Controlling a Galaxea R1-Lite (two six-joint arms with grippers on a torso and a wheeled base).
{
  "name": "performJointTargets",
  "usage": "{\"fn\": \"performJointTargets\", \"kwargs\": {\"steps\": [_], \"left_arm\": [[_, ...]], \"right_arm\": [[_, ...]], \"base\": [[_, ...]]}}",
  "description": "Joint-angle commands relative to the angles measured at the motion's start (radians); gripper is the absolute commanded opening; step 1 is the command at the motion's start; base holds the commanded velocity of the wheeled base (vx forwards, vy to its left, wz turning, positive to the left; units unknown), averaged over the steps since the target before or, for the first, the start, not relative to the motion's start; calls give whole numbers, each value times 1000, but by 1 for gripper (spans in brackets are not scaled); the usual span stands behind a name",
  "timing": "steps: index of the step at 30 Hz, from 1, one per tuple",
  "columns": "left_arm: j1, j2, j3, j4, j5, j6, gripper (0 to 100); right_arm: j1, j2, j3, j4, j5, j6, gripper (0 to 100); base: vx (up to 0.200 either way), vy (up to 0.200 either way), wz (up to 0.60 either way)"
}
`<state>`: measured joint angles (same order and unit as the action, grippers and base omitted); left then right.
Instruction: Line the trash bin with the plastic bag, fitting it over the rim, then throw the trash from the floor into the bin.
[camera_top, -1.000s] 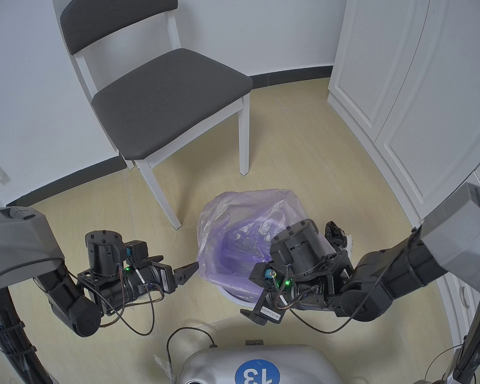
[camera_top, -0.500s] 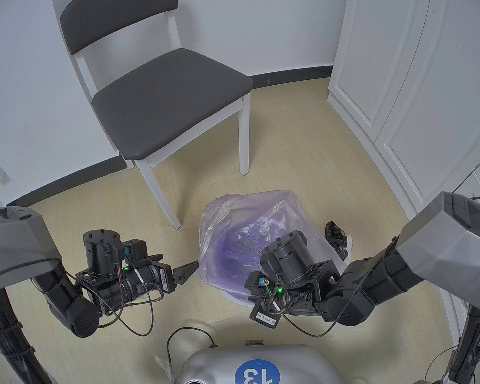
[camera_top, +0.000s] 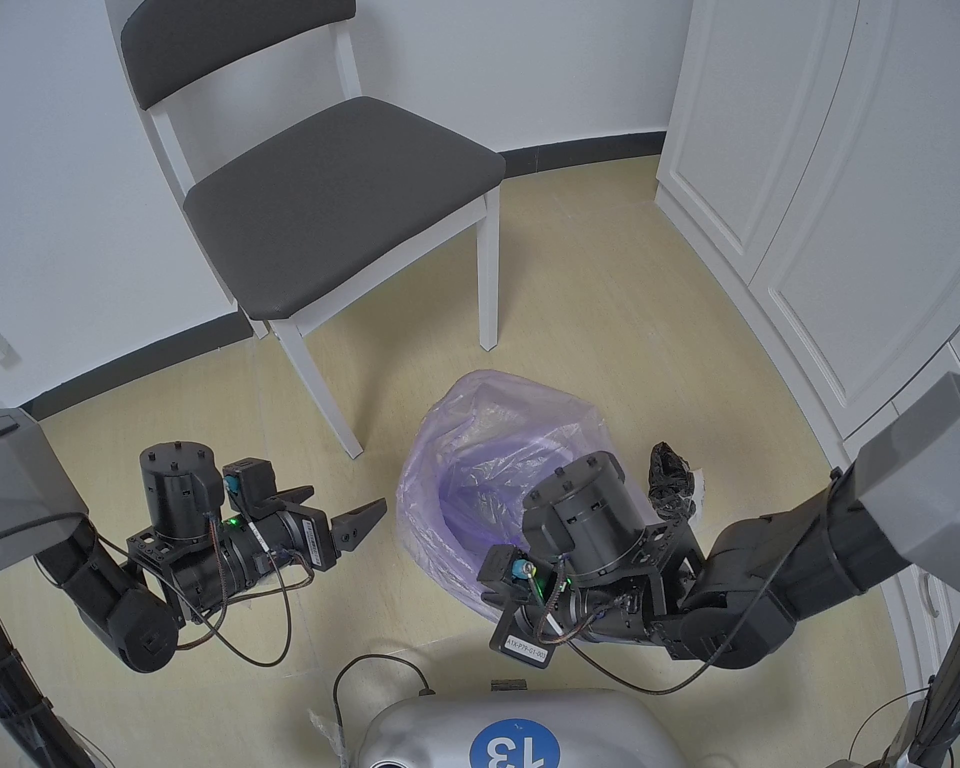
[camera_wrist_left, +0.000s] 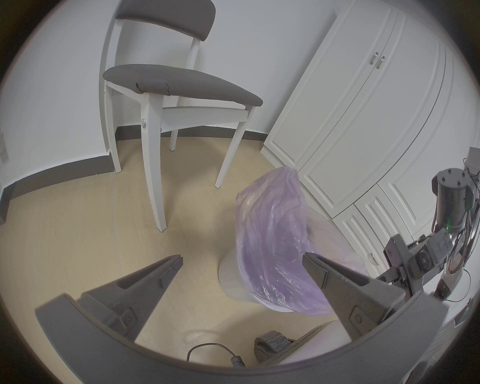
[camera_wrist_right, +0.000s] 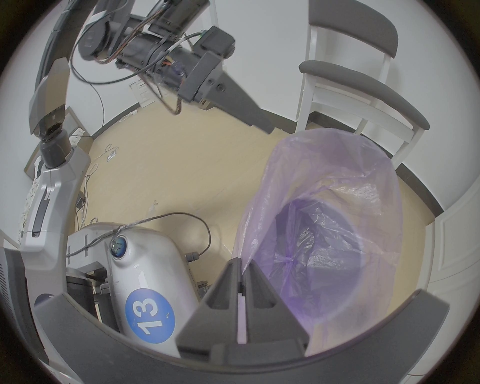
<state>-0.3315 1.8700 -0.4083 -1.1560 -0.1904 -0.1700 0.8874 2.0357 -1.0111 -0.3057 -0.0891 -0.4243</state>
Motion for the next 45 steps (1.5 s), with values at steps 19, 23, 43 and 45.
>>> {"fn": "performJointTargets", "kwargs": {"steps": [19, 23, 43, 45], "left_arm": [[0, -12, 0, 1, 0, 0, 100], [0, -8, -1, -1, 0, 0, 100], [-11, 3, -1, -2, 0, 0, 100], [-11, 3, -1, -2, 0, 0, 100]], "right_arm": [[11, 222, -109, -1, -12, 7, 0], [-4, 304, -201, 0, -14, 13, 0], [-25, 181, -169, -6, -18, 51, 100], [-25, 181, -169, -6, -18, 51, 100]], "base": [[0, 0, 0], [0, 0, 0], [0, 0, 0], [0, 0, 0]]}}
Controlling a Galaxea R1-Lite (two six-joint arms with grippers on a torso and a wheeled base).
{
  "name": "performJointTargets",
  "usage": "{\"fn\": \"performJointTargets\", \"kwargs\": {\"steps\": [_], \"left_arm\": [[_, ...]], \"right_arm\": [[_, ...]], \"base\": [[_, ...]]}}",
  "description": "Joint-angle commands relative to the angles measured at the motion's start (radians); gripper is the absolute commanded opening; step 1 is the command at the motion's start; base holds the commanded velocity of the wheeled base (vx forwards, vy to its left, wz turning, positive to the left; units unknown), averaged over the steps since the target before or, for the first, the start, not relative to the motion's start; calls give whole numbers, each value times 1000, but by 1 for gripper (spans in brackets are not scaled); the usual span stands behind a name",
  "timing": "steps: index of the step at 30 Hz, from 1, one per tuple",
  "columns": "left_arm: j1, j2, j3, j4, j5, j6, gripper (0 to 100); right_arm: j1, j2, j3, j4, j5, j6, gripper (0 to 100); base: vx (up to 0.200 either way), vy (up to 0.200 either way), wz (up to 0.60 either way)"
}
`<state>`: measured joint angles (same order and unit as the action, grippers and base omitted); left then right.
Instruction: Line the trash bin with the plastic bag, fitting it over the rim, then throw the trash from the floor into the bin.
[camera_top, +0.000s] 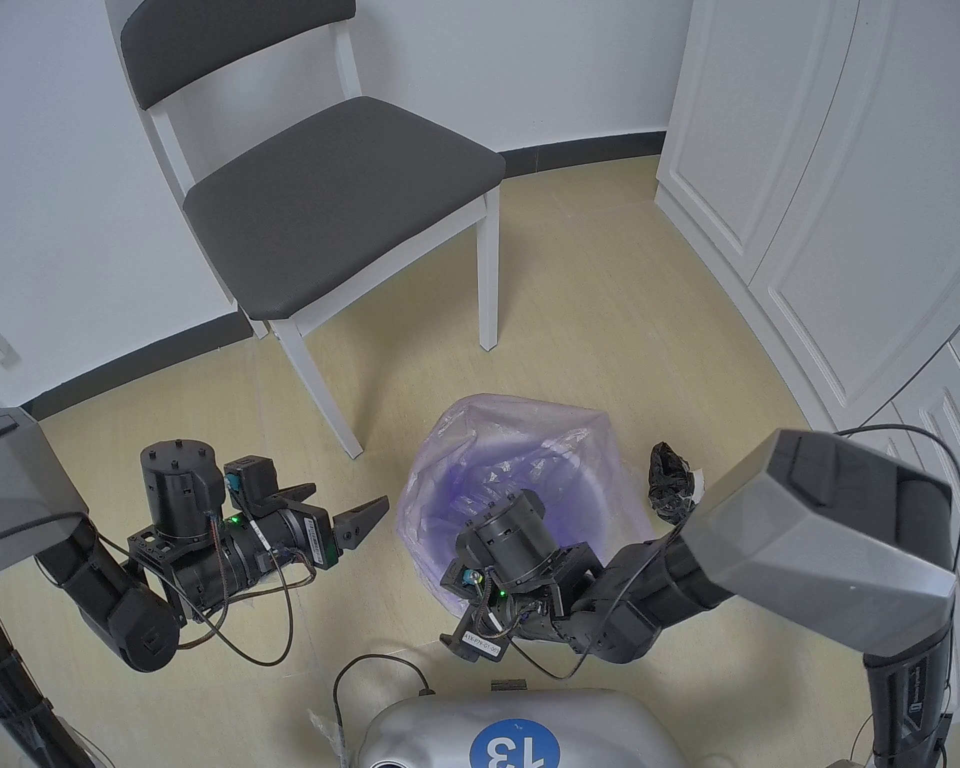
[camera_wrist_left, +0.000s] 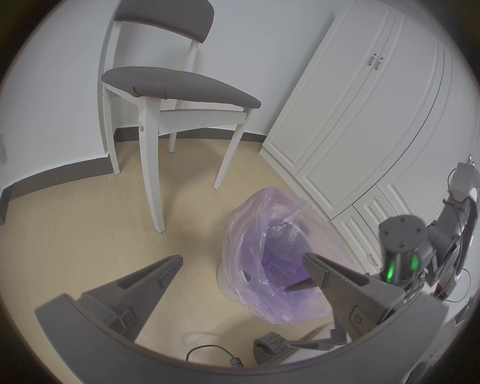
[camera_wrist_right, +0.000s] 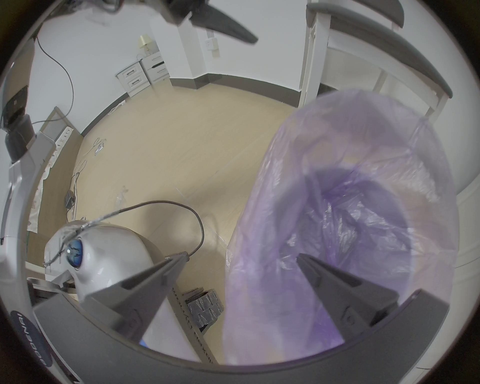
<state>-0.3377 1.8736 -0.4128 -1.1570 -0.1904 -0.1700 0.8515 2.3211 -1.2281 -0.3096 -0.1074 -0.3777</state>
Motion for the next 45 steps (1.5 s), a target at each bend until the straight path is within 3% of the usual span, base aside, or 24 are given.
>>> {"fn": "performJointTargets", "kwargs": {"steps": [1, 18, 22, 26, 28, 36, 45], "left_arm": [[-7, -4, 8, -1, 0, 0, 100], [-35, -37, 19, 2, -3, 0, 100], [-86, -76, 34, 11, 3, 1, 100], [-87, -110, 15, 65, 3, 3, 100], [-89, -162, -34, 200, 11, 3, 100], [-107, -303, -205, 594, 77, 14, 100], [-155, -344, -268, 712, 178, 139, 100]], "right_arm": [[15, -163, 85, -3, -1, 6, 100], [14, -341, 134, -8, -31, 68, 100], [-46, -416, 156, -2, -32, 77, 100], [-86, -447, 173, 1, -55, 83, 100], [-109, -485, 200, 1, -97, 115, 100], [-181, -552, 260, 3, -100, 166, 100], [-238, -580, 341, -23, -101, 226, 100]], "base": [[0, 0, 0], [0, 0, 0], [0, 0, 0], [0, 0, 0], [0, 0, 0], [0, 0, 0], [0, 0, 0]]}}
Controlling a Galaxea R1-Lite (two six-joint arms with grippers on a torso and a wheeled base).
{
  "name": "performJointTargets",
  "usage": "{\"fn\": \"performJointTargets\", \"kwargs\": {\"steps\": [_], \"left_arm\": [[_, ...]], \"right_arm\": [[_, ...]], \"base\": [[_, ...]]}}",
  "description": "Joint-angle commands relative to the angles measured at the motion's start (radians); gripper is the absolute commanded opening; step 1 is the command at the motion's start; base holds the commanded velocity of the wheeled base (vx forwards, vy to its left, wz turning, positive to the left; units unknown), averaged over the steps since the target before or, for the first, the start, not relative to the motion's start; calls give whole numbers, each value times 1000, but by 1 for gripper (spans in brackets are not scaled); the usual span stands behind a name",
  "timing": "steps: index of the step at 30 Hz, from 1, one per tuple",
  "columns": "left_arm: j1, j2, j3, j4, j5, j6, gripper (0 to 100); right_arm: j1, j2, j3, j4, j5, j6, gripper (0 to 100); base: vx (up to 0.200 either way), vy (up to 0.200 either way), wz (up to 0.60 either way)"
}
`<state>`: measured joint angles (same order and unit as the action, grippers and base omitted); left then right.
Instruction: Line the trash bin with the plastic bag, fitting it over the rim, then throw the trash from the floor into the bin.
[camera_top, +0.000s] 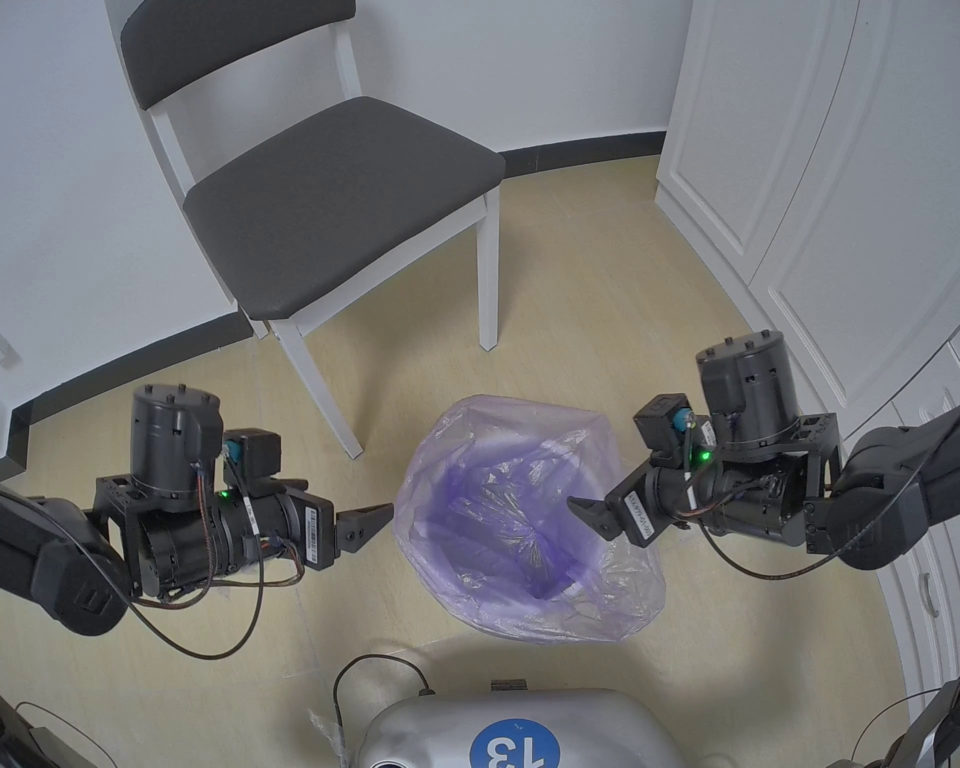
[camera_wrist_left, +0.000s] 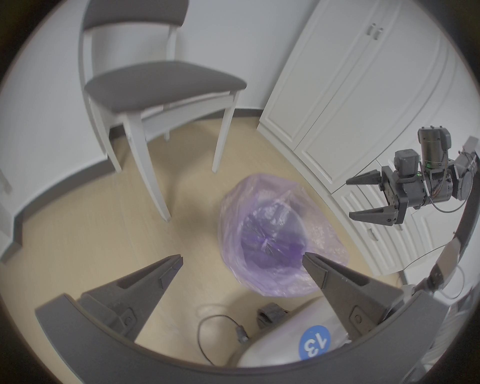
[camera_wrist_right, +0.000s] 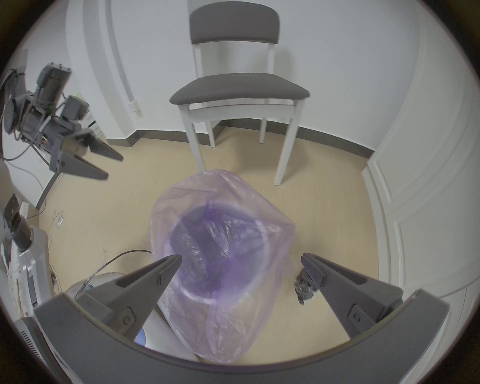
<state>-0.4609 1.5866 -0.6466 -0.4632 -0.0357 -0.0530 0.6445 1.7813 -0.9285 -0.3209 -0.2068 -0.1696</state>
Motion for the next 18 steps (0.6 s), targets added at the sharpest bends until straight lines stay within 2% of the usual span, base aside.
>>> {"fn": "performJointTargets", "kwargs": {"steps": [1, 9, 18], "left_arm": [[-55, -60, -51, 28, 42, 28, 100], [-119, -53, -133, 124, 100, 27, 100], [-156, -68, -97, 136, 183, 22, 100]], "right_arm": [[-34, -42, 51, -21, -3, 25, 100], [-28, -37, 59, -43, -43, 21, 100], [-3, -29, 66, -52, -49, 18, 100]], "base": [[0, 0, 0], [0, 0, 0], [0, 0, 0]]}}
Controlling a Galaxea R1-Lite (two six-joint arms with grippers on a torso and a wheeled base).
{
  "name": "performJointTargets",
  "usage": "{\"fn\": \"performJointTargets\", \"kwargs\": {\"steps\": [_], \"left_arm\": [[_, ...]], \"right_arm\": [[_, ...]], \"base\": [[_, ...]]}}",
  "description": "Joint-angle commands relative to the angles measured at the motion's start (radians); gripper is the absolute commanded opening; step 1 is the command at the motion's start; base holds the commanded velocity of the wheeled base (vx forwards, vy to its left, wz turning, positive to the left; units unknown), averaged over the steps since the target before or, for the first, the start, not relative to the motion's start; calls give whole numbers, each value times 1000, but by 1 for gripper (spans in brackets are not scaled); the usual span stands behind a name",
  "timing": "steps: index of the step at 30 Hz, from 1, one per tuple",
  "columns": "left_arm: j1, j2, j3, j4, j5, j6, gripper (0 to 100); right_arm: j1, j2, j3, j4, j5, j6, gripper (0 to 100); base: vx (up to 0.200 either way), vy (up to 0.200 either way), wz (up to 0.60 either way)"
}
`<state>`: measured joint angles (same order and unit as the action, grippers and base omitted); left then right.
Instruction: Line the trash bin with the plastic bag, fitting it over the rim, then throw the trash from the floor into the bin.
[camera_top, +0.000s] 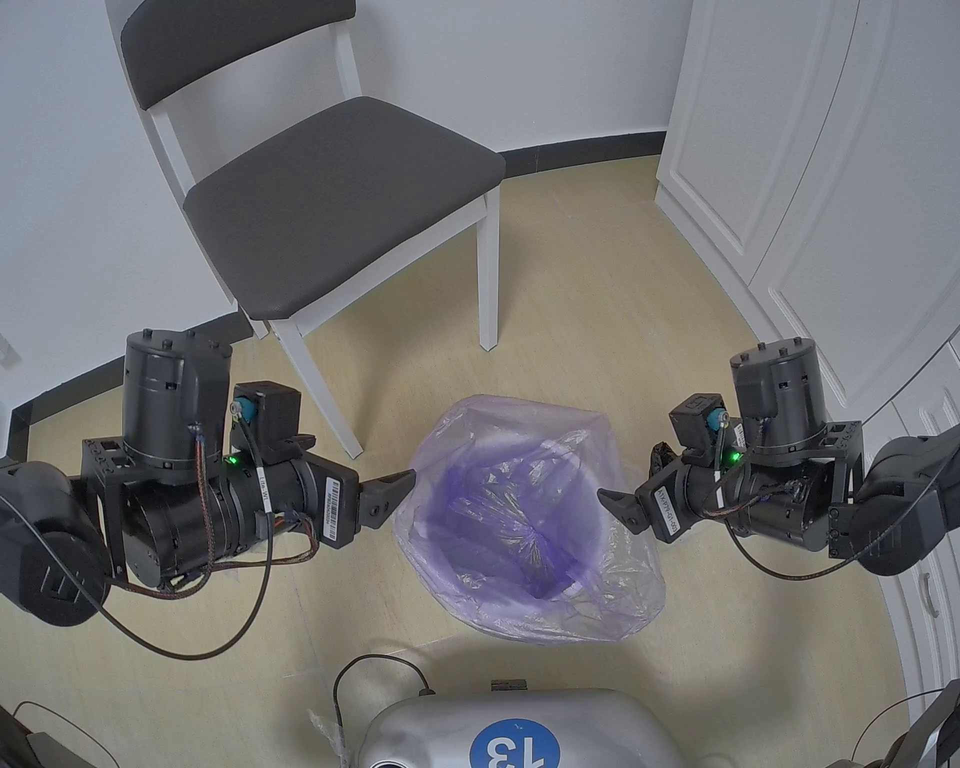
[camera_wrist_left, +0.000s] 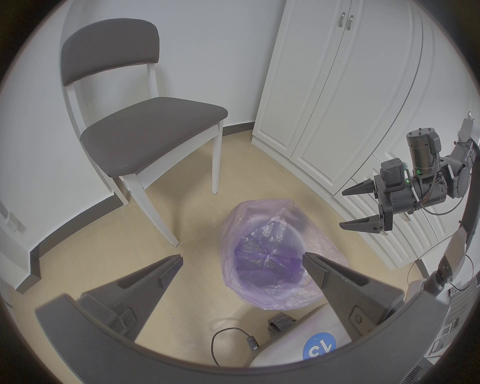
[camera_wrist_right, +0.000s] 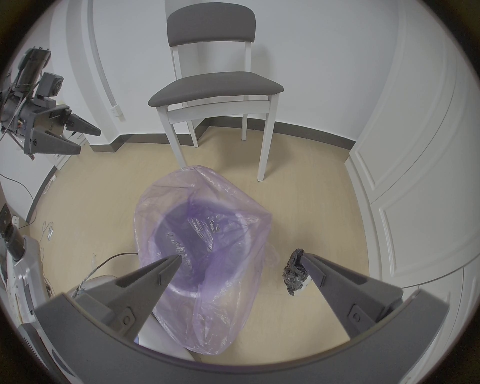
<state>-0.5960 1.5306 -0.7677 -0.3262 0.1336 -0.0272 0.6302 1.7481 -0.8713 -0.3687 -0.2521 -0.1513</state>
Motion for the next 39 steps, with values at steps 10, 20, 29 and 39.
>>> {"fn": "performJointTargets", "kwargs": {"steps": [10, 20, 29, 39], "left_arm": [[1, 25, -41, 42, 20, 6, 100], [8, 240, -256, 133, 3, 6, 100], [28, 416, -306, 99, -20, 36, 100], [91, 611, -535, 95, -60, 36, 100]], "right_arm": [[5, 8, 92, -96, -18, -2, 100], [17, 195, -3, -164, -9, -5, 100], [-32, 254, -26, -162, -9, -11, 100], [-103, 312, -35, -184, -19, 4, 100]], "base": [[0, 0, 0], [0, 0, 0], [0, 0, 0], [0, 0, 0]]}}
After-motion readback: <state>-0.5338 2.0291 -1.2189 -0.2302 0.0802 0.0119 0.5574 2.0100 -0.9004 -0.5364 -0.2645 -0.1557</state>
